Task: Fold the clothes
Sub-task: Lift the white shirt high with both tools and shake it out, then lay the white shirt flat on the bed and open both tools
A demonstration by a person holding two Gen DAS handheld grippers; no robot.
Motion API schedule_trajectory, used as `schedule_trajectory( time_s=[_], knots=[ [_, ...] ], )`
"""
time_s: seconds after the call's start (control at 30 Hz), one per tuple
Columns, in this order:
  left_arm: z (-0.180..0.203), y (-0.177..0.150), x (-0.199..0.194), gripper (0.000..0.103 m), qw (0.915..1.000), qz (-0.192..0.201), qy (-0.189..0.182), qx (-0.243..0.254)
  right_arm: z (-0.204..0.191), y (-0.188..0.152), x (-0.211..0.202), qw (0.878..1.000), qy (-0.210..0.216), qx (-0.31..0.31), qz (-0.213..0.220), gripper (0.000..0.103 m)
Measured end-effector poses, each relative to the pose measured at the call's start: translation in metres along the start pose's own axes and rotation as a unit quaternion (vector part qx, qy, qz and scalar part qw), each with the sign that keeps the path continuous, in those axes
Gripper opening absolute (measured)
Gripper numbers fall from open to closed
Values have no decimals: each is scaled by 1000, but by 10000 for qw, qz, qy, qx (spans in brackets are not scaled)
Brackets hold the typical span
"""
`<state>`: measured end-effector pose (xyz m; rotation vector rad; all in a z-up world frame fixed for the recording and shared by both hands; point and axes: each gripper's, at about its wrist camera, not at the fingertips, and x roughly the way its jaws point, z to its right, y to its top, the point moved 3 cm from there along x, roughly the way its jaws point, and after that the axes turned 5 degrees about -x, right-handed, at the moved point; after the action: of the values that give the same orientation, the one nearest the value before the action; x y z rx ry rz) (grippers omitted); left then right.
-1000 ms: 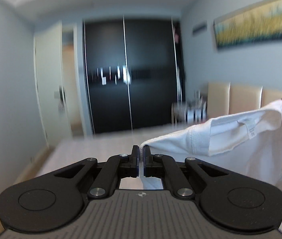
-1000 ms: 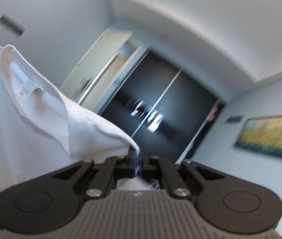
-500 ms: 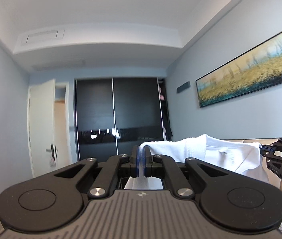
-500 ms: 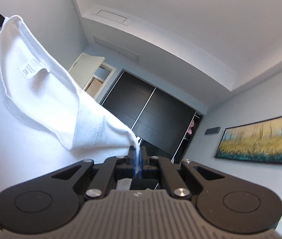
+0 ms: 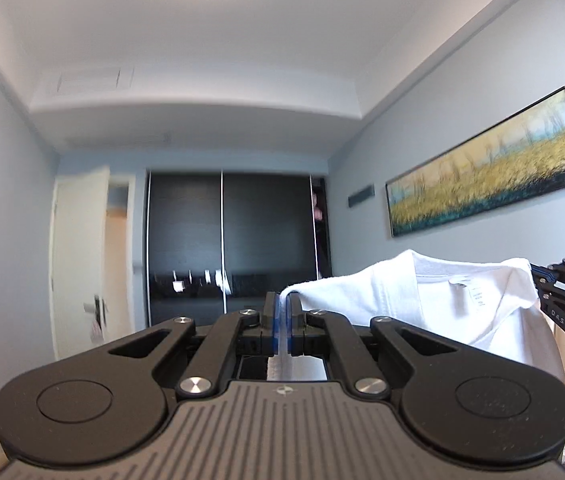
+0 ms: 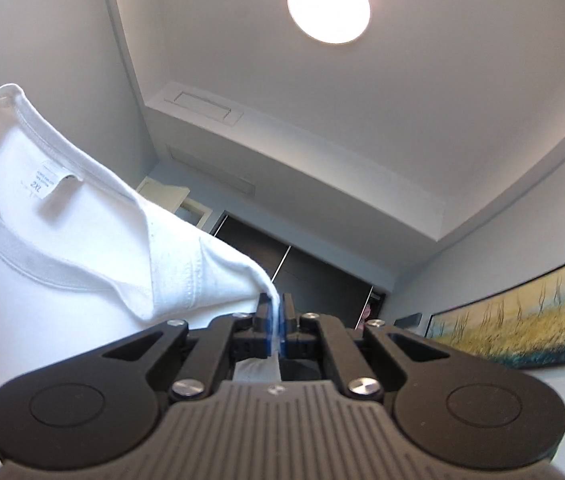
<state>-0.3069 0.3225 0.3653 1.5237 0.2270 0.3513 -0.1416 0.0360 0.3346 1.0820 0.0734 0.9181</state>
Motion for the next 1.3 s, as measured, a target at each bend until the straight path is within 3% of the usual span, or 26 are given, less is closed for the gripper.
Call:
schedule_trajectory(
  time_s=[0.1,0.23,0.43,0.57,0.77,0.9,1.03,1.1,1.17,1.3],
  knots=[
    [-13,-43,65,2,9974,-705,150,8,-20,-42,29,9984,248,-16,-515,4],
    [-25,-125,151,2,9851,-1698,269,-12,-62,-123,68,9877,657,-96,-1414,4],
    [-41,-251,249,2,9543,-2952,453,131,-124,-259,118,9544,1323,-32,-2676,4],
    [-58,-322,301,2,9348,-3509,535,83,-160,-342,149,9263,1755,-13,-3334,4],
    [-81,-402,352,2,9180,-3916,626,37,-203,-445,189,8973,2013,195,-3923,4],
    [-89,-440,372,2,9060,-4178,679,72,-252,-484,228,8794,2117,391,-4246,5],
    [-98,-467,388,3,8952,-4393,745,-56,-270,-530,272,8673,2189,388,-4454,8],
    [-103,-477,391,8,8906,-4481,770,-129,-274,-537,277,8620,2172,416,-4561,17],
    [-105,-483,389,16,8883,-4525,782,-109,-274,-539,278,8571,2158,529,-4648,34],
    [-107,-483,372,28,8869,-4554,767,48,-265,-534,268,8493,2280,615,-4722,39]
  ],
)
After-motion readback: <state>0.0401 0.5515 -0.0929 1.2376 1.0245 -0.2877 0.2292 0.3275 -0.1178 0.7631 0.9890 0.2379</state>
